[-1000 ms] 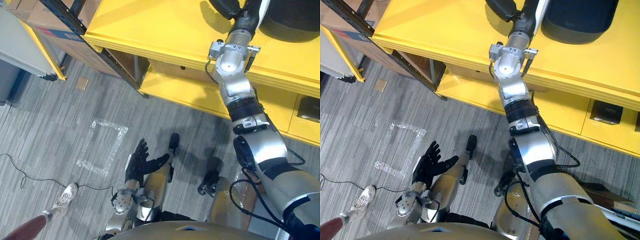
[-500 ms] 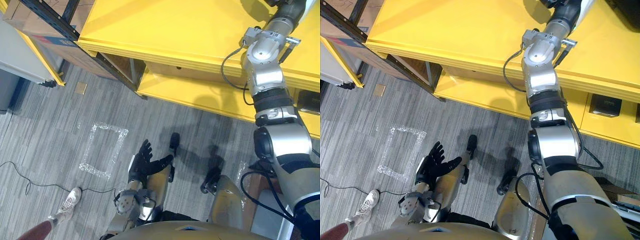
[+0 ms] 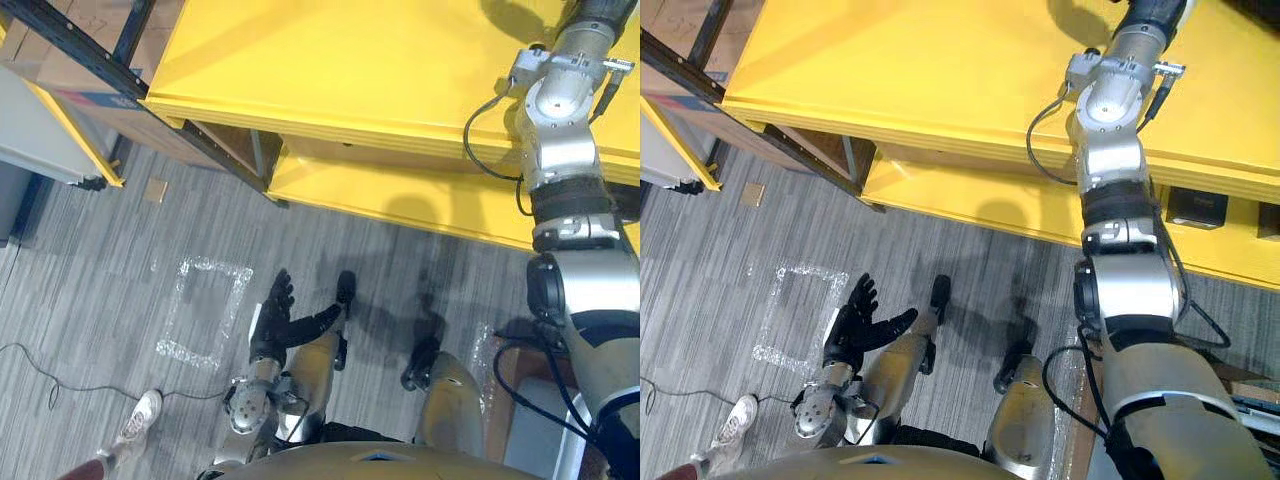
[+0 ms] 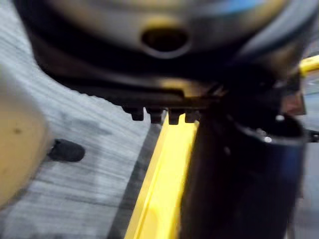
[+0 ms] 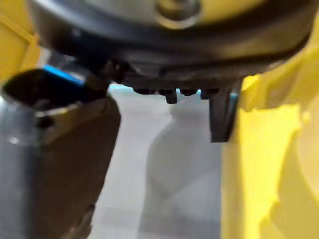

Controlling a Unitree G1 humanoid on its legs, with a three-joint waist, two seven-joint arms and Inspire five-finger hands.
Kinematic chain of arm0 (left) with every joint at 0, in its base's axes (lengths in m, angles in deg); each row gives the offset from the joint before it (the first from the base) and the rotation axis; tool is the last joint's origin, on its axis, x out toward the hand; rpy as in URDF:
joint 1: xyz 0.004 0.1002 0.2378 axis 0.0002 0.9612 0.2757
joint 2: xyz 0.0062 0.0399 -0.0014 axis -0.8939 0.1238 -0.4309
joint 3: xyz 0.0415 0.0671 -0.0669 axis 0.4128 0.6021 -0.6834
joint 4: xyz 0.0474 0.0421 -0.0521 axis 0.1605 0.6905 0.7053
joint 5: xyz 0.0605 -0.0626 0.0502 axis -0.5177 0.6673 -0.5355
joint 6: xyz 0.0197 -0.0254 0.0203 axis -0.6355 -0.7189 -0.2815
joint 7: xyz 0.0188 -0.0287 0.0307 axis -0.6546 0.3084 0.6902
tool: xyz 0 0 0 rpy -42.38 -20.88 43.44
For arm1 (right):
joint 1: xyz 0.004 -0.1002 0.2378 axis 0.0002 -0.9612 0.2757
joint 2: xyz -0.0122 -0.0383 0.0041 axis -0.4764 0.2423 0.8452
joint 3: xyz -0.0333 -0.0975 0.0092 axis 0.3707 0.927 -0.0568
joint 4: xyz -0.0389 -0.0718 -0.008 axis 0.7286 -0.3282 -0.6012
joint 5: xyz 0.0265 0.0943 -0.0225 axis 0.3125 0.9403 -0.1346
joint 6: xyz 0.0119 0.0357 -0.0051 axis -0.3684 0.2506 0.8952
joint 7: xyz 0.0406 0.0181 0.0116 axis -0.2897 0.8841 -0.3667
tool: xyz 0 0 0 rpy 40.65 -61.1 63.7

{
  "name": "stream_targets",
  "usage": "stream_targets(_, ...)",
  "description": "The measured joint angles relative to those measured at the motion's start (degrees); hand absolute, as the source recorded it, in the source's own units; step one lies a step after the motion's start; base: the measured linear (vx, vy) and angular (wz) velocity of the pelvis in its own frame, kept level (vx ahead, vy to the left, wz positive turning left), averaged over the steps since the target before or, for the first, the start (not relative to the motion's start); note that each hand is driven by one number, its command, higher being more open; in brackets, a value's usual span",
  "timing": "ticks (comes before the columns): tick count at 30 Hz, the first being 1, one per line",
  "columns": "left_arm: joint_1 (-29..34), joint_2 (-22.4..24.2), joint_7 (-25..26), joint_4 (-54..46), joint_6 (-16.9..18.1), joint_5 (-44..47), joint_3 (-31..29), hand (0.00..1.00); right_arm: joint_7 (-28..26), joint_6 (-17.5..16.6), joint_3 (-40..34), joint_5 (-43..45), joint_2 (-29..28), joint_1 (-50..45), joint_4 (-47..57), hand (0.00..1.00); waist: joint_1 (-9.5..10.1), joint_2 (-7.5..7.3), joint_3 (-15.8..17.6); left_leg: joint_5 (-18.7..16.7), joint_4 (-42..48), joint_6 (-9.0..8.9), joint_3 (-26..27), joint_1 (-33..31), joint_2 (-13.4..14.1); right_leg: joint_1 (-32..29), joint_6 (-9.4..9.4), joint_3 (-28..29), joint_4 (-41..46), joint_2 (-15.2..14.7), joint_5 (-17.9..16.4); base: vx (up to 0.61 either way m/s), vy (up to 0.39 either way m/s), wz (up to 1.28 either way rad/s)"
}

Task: Walk over and take three plastic housings, then place them on the shelf

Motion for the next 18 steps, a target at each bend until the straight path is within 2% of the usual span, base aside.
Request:
stream_targets(4, 2.31, -0.35, 0.60, -8.55, 1.75, -2.64, -3.81, 1.00, -6.89, -1.45, -0.15, 2.54, -0.74, -15.59, 23.38, 1.00, -2.33, -0.86, -0.05, -1.80, -0.01, 0.72, 0.54, 2.95, 0.08, 4.83, 0.68, -0.41, -4.81, 1.32, 1.37, 0.09, -0.009, -0.08)
stream_targets(6, 2.46, -0.35, 0.50, -10.63, 1.79, -2.64, -6.03, 1.00, -10.42, -1.54, -0.62, 4.19, -3.03, -24.22, 32.73, 1.00, -3.52, -2.59, -1.44, -2.54, -0.01, 0.69, 1.24, 3.55, 0.14, 6.27, 1.19, -0.18, -7.46, 1.70, 2.21, 0.16, 0.026, -0.17)
stream_targets(7, 2.89, -0.39, 0.41, -11.53, 1.78, -2.63, -7.82, 1.00, -13.10, -1.41, -1.13, 5.82, -5.35, -31.58, 37.58, 1.00, -4.47, -4.91, -3.45, -3.05, -0.01, 0.79, 2.10, 3.99, 0.22, 7.27, 1.62, 0.44, -9.69, 2.34, 2.99, 0.19, 0.008, -0.22)
stream_targets(8, 3.03, -0.39, 0.29, -11.77, 1.78, -2.63, -8.29, 1.00, -13.96, -1.14, -1.44, 5.99, -5.92, -34.19, 38.88, 1.00, -4.67, -5.82, -4.18, -3.39, -0.01, 0.75, 2.55, 4.38, 0.27, 7.89, 1.84, 0.78, -10.71, 2.51, 3.44, 0.24, 0.007, -0.35)
stream_targets(9, 3.46, -0.43, -0.15, -12.10, 1.76, -2.62, -8.81, 1.00, -14.86, -0.04, -2.46, 6.02, -6.88, -38.72, 40.74, 1.00, -5.07, -7.46, -5.68, -4.18, -0.01, 0.89, 3.60, 5.22, 0.38, 9.25, 2.29, 1.51, -13.05, 2.73, 4.29, 0.16, 0.014, -0.29)
stream_targets(10, 3.80, -0.45, -0.33, -12.25, 1.75, -2.63, -8.84, 1.00, -15.17, 0.47, -3.01, 6.82, -7.38, -40.71, 41.39, 1.00, -5.53, -8.18, -6.75, -4.54, -0.01, 1.14, 3.96, 5.37, 0.30, 9.70, 2.48, 1.71, -14.24, 2.82, 4.79, 0.18, 0.026, -0.34)
stream_targets(12, 4.28, -0.48, -0.94, -13.28, 1.69, -2.96, -8.60, 1.00, -16.45, 2.07, -7.04, 11.87, -9.57, -47.74, 43.73, 1.00, -5.91, -10.35, -9.02, -5.95, 0.00, 1.41, 6.05, 7.07, 0.17, 12.14, 3.20, 3.73, -18.75, 3.20, 6.88, 0.15, 0.033, -0.41)
stream_targets(14, 4.24, -0.49, -0.84, -14.03, 1.70, -3.19, -8.76, 1.00, -18.01, 2.04, -10.31, 14.86, -11.41, -52.76, 44.25, 1.00, -6.49, -11.46, -10.82, -6.62, 0.00, 1.70, 7.34, 7.52, 0.06, 12.92, 3.46, 4.78, -20.97, 3.29, 8.19, 0.08, 0.038, -0.34)
stream_targets(15, 4.20, -0.48, -0.55, -14.35, 1.70, -4.71, -9.45, 1.00, -19.14, 2.00, -11.64, 16.23, -12.33, -55.85, 45.08, 1.00, -7.52, -11.83, -11.35, -6.92, 0.00, 1.83, 7.82, 7.93, 0.00, 13.37, 3.66, 5.30, -21.77, 3.30, 8.72, 0.05, 0.032, -0.28)
stream_targets(18, 4.88, -0.32, 0.53, -15.01, 1.48, -4.78, -10.56, 1.00, -22.71, 1.83, -12.17, 19.26, -13.99, -65.18, 47.58, 1.00, -9.36, -12.12, -12.97, -7.93, -0.02, 1.80, 10.24, 9.27, 0.13, 14.08, 3.68, 7.70, -23.33, 3.37, 9.31, 0.00, 0.020, -0.40)
